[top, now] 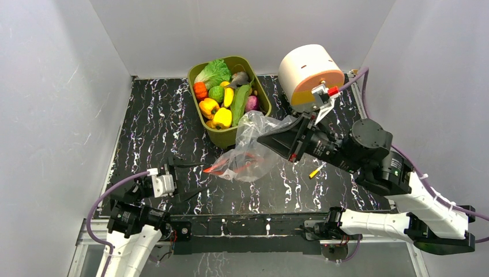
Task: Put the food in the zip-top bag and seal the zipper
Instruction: Pick up the zipper food storage bag at the center of the board.
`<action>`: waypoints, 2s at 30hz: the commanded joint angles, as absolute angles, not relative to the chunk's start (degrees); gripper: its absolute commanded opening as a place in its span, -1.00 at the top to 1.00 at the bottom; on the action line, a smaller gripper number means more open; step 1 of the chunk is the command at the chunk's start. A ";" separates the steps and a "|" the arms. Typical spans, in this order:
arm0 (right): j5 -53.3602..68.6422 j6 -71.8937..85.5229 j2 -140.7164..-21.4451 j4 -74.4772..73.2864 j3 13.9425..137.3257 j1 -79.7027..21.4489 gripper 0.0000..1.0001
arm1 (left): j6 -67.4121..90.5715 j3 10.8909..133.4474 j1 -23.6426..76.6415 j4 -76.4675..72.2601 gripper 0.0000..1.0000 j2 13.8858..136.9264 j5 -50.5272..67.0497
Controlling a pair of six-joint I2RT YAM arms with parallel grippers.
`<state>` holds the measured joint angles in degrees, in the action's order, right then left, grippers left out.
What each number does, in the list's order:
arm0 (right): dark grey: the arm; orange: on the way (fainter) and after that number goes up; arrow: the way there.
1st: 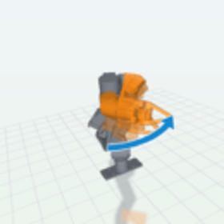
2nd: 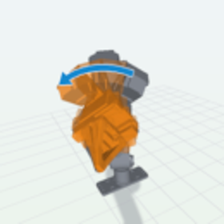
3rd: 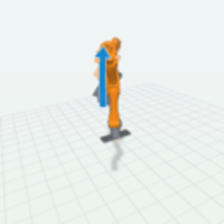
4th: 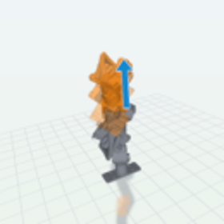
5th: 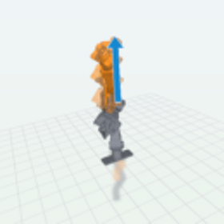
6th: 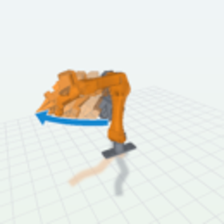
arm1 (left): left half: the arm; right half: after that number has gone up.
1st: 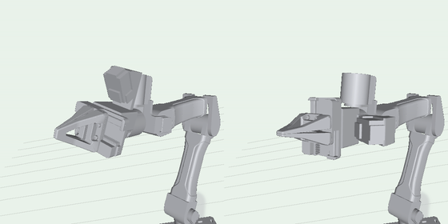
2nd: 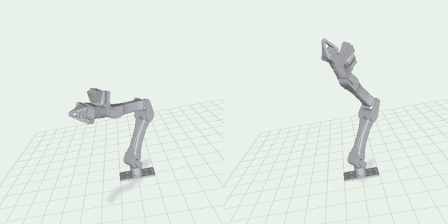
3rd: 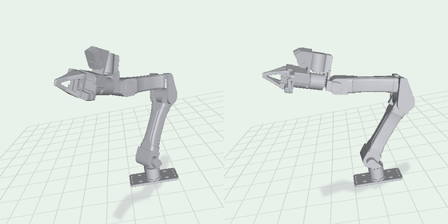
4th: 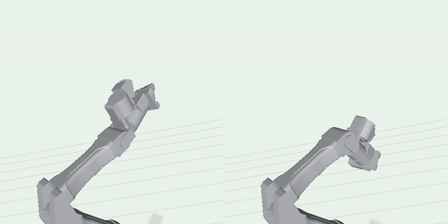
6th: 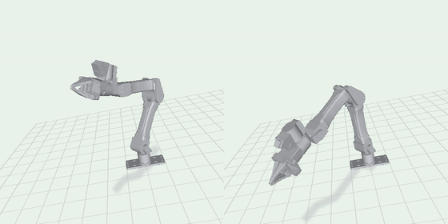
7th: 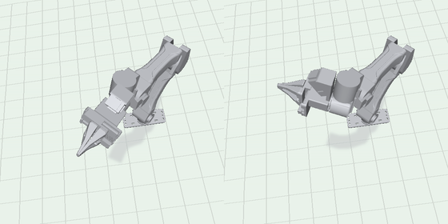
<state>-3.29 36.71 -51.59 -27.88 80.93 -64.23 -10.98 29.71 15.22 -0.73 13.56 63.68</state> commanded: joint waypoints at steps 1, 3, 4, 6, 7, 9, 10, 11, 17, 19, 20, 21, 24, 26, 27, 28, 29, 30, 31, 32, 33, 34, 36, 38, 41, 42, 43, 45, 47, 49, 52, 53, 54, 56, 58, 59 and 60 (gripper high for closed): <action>2.98 36.45 -50.89 -25.50 82.04 -64.17 1.00 | -12.53 31.97 15.53 -1.74 -0.30 14.93 63.28; 4.95 37.72 -50.80 -22.93 80.40 -64.18 1.00 | -10.36 31.46 15.51 -3.83 -0.30 14.79 61.83; 6.02 38.26 -50.80 -20.97 79.59 -64.18 1.00 | -9.35 31.08 15.55 -5.04 -0.30 14.65 61.50; 8.13 39.00 -50.88 -18.00 77.94 -64.20 1.00 | -7.23 30.17 15.50 -7.45 -0.27 14.44 61.64; 9.10 39.39 -50.93 -16.52 77.22 -64.17 1.00 | -6.22 29.84 15.50 -8.61 -0.25 14.41 61.65; 10.52 40.89 -51.04 -13.84 75.63 -64.19 1.00 | -4.39 29.27 15.47 -10.76 -0.23 14.41 62.09; 11.10 41.68 -51.33 -12.56 74.68 -64.18 1.00 | -3.56 29.08 15.49 -11.72 -0.22 14.46 62.47; 11.37 42.41 -51.59 -11.36 73.86 -64.17 1.00 | -2.76 28.76 15.53 -12.86 -0.22 14.50 62.74; 13.47 47.21 -53.59 -0.46 67.73 -64.18 1.00 | 5.02 25.60 15.49 -21.40 -0.24 14.02 65.82; 13.38 48.29 -54.03 2.14 66.64 -64.22 1.00 | 5.88 24.92 15.50 -22.07 -0.24 13.58 66.73; 13.29 48.41 -54.04 3.15 66.16 -64.23 1.00 | 5.26 24.80 15.53 -20.92 -0.22 13.17 66.25; 13.04 49.08 -53.91 3.80 65.70 -64.21 1.00 | 4.13 24.91 15.55 -19.52 -0.20 12.80 65.87; 11.15 49.83 -53.45 3.65 65.16 -64.17 1.00 | 1.58 25.95 15.53 -15.90 0.30 12.31 64.58; 8.63 49.08 -52.59 2.39 64.63 -64.16 1.00 | 1.51 26.38 15.55 -15.43 0.59 12.34 64.35; 6.81 49.05 -52.18 1.32 64.23 -64.17 1.00 | 1.87 26.47 15.49 -15.79 0.73 12.39 64.40; 4.87 49.04 -51.61 0.03 63.78 -64.15 1.00 | 2.44 26.46 15.54 -16.15 0.84 12.39 64.41; 2.97 49.04 -51.13 -1.26 63.15 -64.16 1.00 | 2.79 26.52 15.51 -16.12 0.94 12.34 64.15; 1.44 49.04 -50.57 -2.22 62.52 -64.16 1.00 | 3.01 26.57 15.53 -15.79 1.00 12.31 63.61; -0.12 49.04 -49.97 -3.00 61.59 -64.16 1.00 | 3.38 26.62 15.54 -15.22 1.00 12.18 62.06; -1.66 49.04 -49.22 -3.73 60.88 -64.16 1.00 | 3.53 26.68 15.51 -14.17 1.00 11.94 60.20; -3.78 49.04 -48.55 -4.53 60.34 -64.16 1.00 | 3.20 26.90 15.49 -12.76 1.00 11.69 58.51; -7.28 49.04 -47.99 -6.11 60.19 -64.16 1.00 | 2.92 27.03 15.55 -11.65 1.00 11.47 57.62; -13.71 49.04 -47.30 -11.35 60.86 -64.16 1.00 | 3.05 27.46 15.55 -10.13 1.00 11.41 57.03; -18.19 49.04 -46.63 -15.60 60.72 -64.16 0.85 | 4.76 27.75 15.55 -8.86 1.00 11.67 55.63; -21.57 49.46 -45.55 -18.91 59.52 -64.19 0.29 | 8.82 27.83 15.66 -7.47 1.00 12.12 51.61; -22.10 49.19 -45.33 -20.14 59.28 -64.16 0.07 | 11.21 27.78 15.76 -7.35 1.00 12.73 49.81; -22.75 49.06 -45.13 -21.94 59.49 -64.16 -0.08 | 12.95 27.77 15.78 -7.16 1.00 13.72 48.28; -26.02 47.30 -44.95 -27.97 61.01 -64.20 -0.29 | 15.85 28.16 16.12 -7.32 1.00 16.30 46.91; -30.29 47.91 -44.79 -35.01 62.88 -64.17 -0.46 | 17.76 29.07 16.14 -7.34 1.00 19.16 46.53; -33.05 48.42 -44.03 -40.78 64.61 -64.17 -0.60 | 19.21 29.94 16.21 -6.59 1.00 21.84 45.56; -30.90 45.48 -42.72 -43.95 66.17 -64.17 -0.72 | 21.16 30.65 16.18 -4.42 1.00 24.13 44.22; -30.69 45.46 -42.64 -45.90 66.87 -64.17 -0.72 | 22.34 30.72 16.18 -3.74 1.00 24.73 43.74; -30.84 45.86 -42.72 -47.35 67.82 -64.16 -0.71 | 23.62 30.94 16.25 -2.61 1.00 25.37 43.33; -30.15 46.47 -43.23 -48.93 68.29 -64.17 -0.71 | 24.92 32.08 16.17 0.82 1.00 26.71 42.69; -27.02 46.11 -44.54 -48.12 68.06 -64.18 -0.70 | 25.08 33.09 16.23 4.07 1.00 27.83 40.15; -24.95 45.62 -45.73 -47.55 68.07 -64.17 -0.69 | 24.93 33.72 16.25 5.40 1.00 28.32 38.55; -22.59 45.08 -47.27 -47.09 68.52 -64.19 -0.69 | 24.79 34.85 16.25 6.72 1.00 28.90 36.44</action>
